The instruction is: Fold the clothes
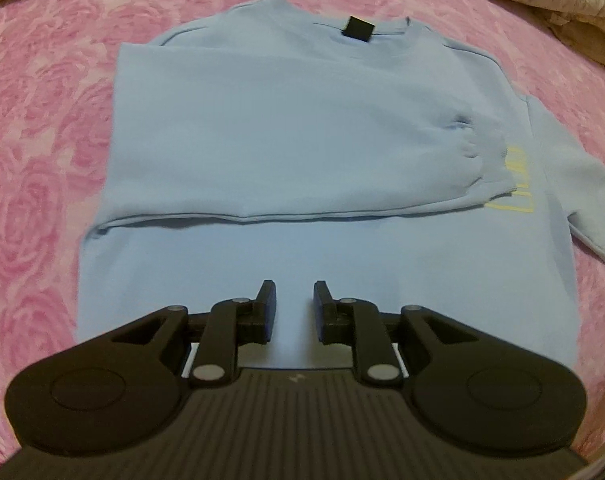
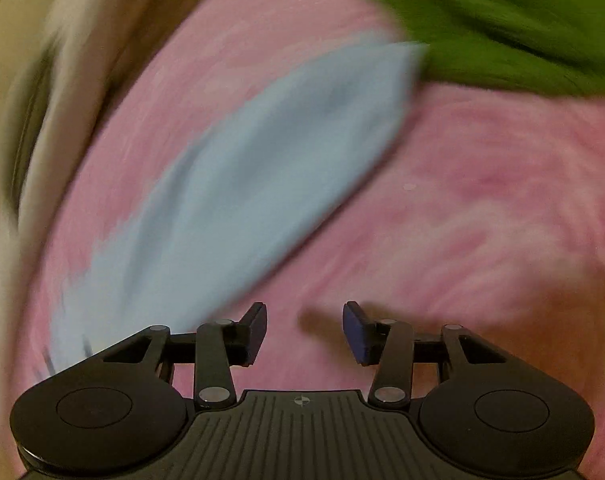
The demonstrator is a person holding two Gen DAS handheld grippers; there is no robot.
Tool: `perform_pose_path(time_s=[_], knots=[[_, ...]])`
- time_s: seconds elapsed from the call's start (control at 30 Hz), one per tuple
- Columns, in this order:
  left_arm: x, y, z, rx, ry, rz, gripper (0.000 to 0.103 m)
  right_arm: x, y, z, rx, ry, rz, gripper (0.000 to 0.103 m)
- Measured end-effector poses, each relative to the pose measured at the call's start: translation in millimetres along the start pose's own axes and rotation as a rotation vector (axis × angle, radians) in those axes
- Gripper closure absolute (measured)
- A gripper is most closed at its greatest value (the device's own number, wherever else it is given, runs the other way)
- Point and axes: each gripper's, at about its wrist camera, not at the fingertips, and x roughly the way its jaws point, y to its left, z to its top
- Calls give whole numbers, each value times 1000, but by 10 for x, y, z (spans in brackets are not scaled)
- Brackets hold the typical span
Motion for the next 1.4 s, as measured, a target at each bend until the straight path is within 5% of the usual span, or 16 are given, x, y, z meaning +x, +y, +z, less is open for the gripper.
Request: perform_pose_path(time_s=[0.13, 0.33, 0.37, 0.4, 0.43, 0.57, 0.7, 0.8, 0.97, 1.1, 1.23, 1.4], knots=[[4, -62, 22, -19, -9, 4, 87, 28, -437, 296, 252, -114, 116, 57], [-7, 23, 65, -83, -21, 5, 87, 257, -582, 434, 396, -169, 185, 57], [-16, 48, 64, -92, -25, 5, 87, 287, -562, 454, 407, -172, 184, 62], [-27, 79, 60, -101, -31, 3, 87, 297, -495, 494, 372, -178, 155, 79], [-40, 114, 54, -112, -36, 0, 87, 285, -369, 562, 258, -189, 77, 102], [-107, 284, -4, -163, -57, -21, 87, 94, 862, 267, -478, -322, -125, 102], [-160, 408, -92, -214, -70, -57, 87, -218, 1922, -648, -942, -391, 82, 102], [-174, 458, -146, -252, -74, -77, 87, -227, 2395, -1575, -1234, -251, 206, 101], [-156, 512, -217, -324, -59, -149, 87, 159, 2358, -2785, -1576, 21, 69, 72], [-78, 420, -240, -327, -54, -220, 83, 201, 1833, -2671, -1531, 145, 7, 66], [140, 136, -195, -337, -21, -368, 82, 144, 1428, -2063, -1366, 174, -104, 64], [454, -247, -41, -391, -47, -467, 72, 42, 1026, -1244, -972, 138, -214, 63]])
